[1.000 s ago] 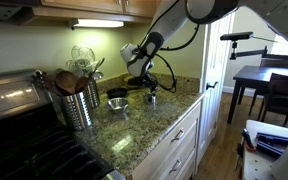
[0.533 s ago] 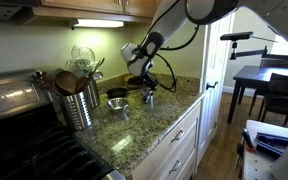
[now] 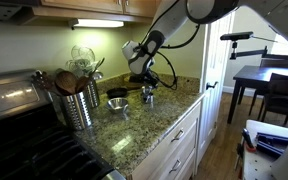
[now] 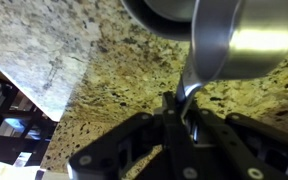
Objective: Unstack the measuring cups
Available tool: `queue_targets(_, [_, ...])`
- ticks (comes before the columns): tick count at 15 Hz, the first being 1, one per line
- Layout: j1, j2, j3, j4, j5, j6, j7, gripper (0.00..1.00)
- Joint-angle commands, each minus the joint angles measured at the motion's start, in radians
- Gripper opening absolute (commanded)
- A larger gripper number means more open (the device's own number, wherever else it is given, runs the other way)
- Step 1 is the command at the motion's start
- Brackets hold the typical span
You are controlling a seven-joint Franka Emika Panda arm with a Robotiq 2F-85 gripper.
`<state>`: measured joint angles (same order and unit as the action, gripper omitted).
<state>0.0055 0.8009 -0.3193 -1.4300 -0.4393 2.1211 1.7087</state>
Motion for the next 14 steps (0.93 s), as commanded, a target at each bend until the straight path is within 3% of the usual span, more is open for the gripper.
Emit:
queue_targets(1, [0.008, -0.067, -0.018, -0.056, -0.005, -0.015, -0.004, 0.06])
queue_targets(14, [-0.018, -0.266, -0.026, -0.359, -0.037, -0.071, -0.107, 0.07])
